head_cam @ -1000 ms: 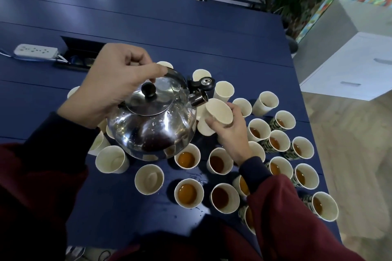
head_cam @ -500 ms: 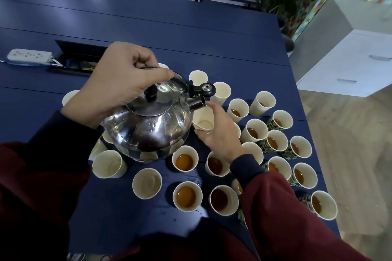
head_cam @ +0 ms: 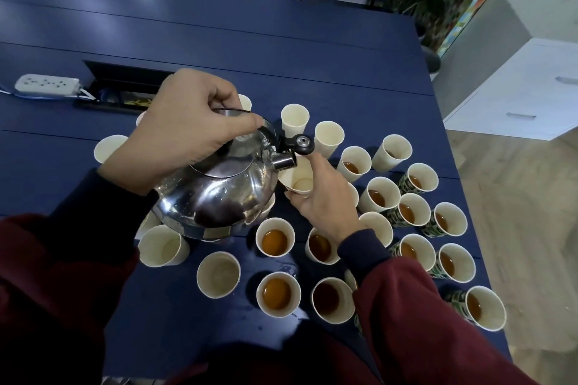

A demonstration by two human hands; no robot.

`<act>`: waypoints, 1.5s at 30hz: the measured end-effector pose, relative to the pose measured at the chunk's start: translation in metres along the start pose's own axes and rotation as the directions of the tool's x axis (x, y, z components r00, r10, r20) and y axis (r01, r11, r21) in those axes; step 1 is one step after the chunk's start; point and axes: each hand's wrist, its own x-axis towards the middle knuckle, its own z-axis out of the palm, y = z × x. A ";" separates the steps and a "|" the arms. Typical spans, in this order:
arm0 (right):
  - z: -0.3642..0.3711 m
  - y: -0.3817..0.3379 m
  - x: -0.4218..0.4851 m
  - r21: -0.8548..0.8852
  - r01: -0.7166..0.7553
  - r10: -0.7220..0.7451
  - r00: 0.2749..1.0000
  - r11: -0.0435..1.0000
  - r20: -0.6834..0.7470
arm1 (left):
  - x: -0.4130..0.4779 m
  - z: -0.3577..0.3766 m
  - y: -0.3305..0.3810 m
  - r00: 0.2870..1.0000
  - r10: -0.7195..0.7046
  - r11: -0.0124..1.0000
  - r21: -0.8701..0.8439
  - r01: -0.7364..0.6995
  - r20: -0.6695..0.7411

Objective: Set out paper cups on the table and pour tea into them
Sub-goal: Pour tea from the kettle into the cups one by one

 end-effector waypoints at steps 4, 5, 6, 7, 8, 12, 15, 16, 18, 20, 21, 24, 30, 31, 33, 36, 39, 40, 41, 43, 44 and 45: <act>-0.004 -0.005 -0.002 0.004 0.005 -0.005 1.000 1.000 -0.011 | -0.001 0.001 0.008 0.999 0.034 0.991 0.127 -0.032 -0.012; -0.005 -0.006 -0.003 0.001 0.005 -0.004 1.000 1.000 -0.012 | -0.001 0.002 0.009 0.999 0.039 0.989 0.143 -0.036 -0.013; -0.005 -0.007 -0.005 -0.002 0.002 -0.002 1.000 1.000 -0.015 | -0.001 0.002 0.010 0.999 0.044 0.987 0.156 -0.042 -0.012; -0.006 -0.008 -0.006 -0.003 -0.002 0.002 1.000 1.000 -0.019 | -0.001 0.004 0.010 0.999 0.054 0.984 0.168 -0.052 -0.008; -0.006 -0.009 -0.007 0.000 -0.006 0.006 1.000 1.000 -0.022 | -0.001 0.004 0.010 0.998 0.063 0.982 0.179 -0.060 -0.007; -0.006 -0.011 -0.009 0.015 -0.008 0.008 0.999 1.000 -0.033 | -0.001 0.010 0.008 0.995 0.100 0.972 0.212 -0.096 -0.006; -0.006 -0.011 -0.009 0.024 -0.013 0.014 0.999 1.000 -0.037 | -0.001 0.015 0.007 0.994 0.107 0.965 0.239 -0.105 0.004; -0.006 -0.011 -0.010 0.022 -0.015 0.016 0.999 1.000 -0.035 | -0.001 0.016 0.007 0.995 0.101 0.965 0.242 -0.101 0.012; -0.006 -0.011 -0.010 0.016 -0.017 0.018 0.999 1.000 -0.032 | -0.002 0.017 0.008 0.996 0.092 0.964 0.248 -0.094 0.019; -0.006 -0.010 -0.012 0.027 -0.023 0.024 0.999 0.999 -0.029 | -0.002 0.017 0.009 0.996 0.088 0.963 0.255 -0.088 0.011; -0.005 -0.010 -0.012 0.033 -0.027 0.028 0.999 0.999 -0.028 | -0.002 0.017 0.009 0.996 0.089 0.962 0.260 -0.087 0.007; -0.004 -0.009 -0.013 0.043 -0.042 0.043 0.999 0.998 -0.030 | -0.001 0.017 0.009 0.996 0.095 0.958 0.271 -0.092 0.004; -0.003 -0.006 -0.013 0.068 -0.076 0.077 0.997 0.995 -0.006 | -0.001 0.017 0.008 0.995 0.094 0.957 0.274 -0.094 0.015; -0.003 -0.006 -0.013 0.072 -0.081 0.081 0.997 0.994 0.002 | -0.001 0.017 0.008 0.995 0.095 0.957 0.275 -0.096 0.016; -0.001 -0.005 -0.013 0.072 -0.083 0.083 0.996 0.994 0.011 | -0.001 0.018 0.008 0.995 0.100 0.955 0.279 -0.101 0.021; 0.001 -0.003 -0.014 0.074 -0.095 0.093 0.995 0.993 0.025 | -0.001 0.018 0.007 0.995 0.101 0.953 0.283 -0.103 0.022; 0.002 0.000 -0.015 0.079 -0.112 0.109 0.993 0.991 0.046 | -0.002 0.020 0.006 0.995 0.101 0.951 0.292 -0.102 0.018; 0.003 0.000 -0.015 0.078 -0.119 0.115 0.992 0.990 0.052 | -0.002 0.020 0.006 0.995 0.099 0.951 0.292 -0.099 0.015; 0.003 0.001 -0.015 0.076 -0.124 0.120 0.991 0.989 0.057 | -0.003 0.021 0.006 0.996 0.093 0.953 0.290 -0.092 0.010; 0.005 0.002 -0.016 0.062 -0.131 0.127 0.990 0.989 0.066 | -0.004 0.020 0.005 0.997 0.080 0.958 0.275 -0.076 -0.003; 0.006 0.004 -0.016 0.051 -0.135 0.131 0.989 0.990 0.071 | -0.005 0.020 0.005 0.997 0.073 0.962 0.264 -0.068 -0.010; 0.007 0.005 -0.016 0.036 -0.139 0.136 0.988 0.990 0.077 | -0.006 0.019 0.005 0.998 0.062 0.967 0.250 -0.056 -0.016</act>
